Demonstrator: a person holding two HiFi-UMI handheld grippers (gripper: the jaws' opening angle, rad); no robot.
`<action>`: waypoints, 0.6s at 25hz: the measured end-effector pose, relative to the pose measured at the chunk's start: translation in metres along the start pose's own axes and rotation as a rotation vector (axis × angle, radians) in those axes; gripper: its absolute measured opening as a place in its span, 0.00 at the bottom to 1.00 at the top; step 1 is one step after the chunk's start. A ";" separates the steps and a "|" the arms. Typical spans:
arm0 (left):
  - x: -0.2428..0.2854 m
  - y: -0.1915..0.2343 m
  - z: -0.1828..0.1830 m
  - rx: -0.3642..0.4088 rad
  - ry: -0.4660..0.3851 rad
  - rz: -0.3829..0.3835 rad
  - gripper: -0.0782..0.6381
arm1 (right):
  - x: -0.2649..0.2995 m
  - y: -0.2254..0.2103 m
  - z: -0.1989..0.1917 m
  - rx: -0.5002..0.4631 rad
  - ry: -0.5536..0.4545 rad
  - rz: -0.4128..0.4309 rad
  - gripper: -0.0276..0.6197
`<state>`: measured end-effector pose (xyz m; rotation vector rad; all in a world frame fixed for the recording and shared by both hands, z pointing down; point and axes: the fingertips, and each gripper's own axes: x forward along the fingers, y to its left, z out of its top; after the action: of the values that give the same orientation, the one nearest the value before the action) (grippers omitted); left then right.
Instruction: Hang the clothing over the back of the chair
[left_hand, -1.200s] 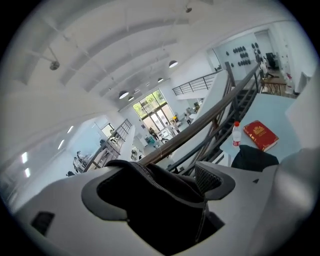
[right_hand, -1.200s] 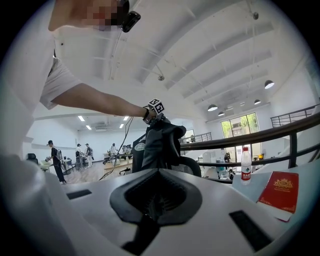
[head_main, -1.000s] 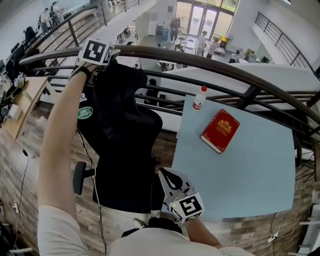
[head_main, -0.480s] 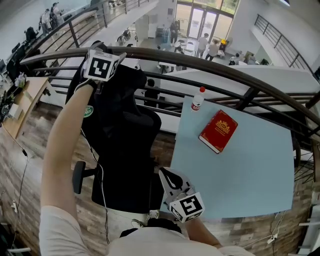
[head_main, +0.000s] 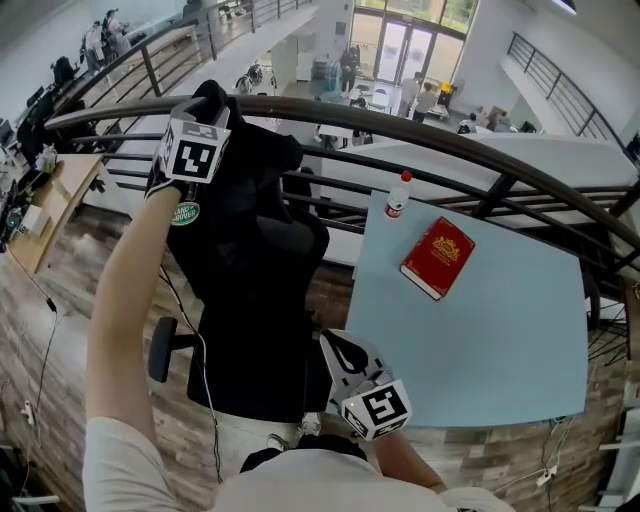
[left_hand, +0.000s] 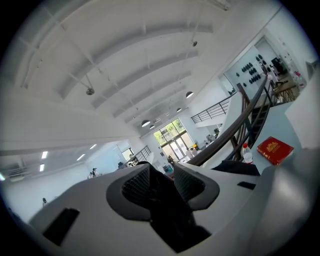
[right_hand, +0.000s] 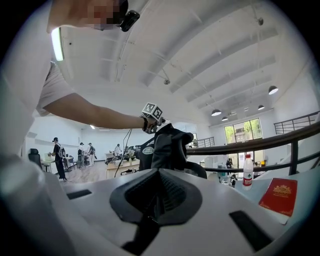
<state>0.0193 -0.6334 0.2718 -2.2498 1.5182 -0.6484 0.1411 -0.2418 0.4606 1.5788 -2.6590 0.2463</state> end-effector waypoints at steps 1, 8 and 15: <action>-0.006 0.003 -0.003 0.001 -0.003 0.007 0.33 | -0.001 0.005 0.001 -0.006 0.002 -0.004 0.07; -0.060 0.015 -0.024 0.002 -0.033 0.009 0.16 | -0.011 0.055 0.013 -0.055 0.006 -0.018 0.07; -0.129 0.037 -0.048 -0.043 -0.044 0.022 0.14 | -0.026 0.114 0.032 -0.108 -0.015 -0.026 0.07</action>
<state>-0.0776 -0.5282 0.2694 -2.2599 1.5482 -0.5616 0.0554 -0.1708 0.4123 1.5877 -2.6125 0.0883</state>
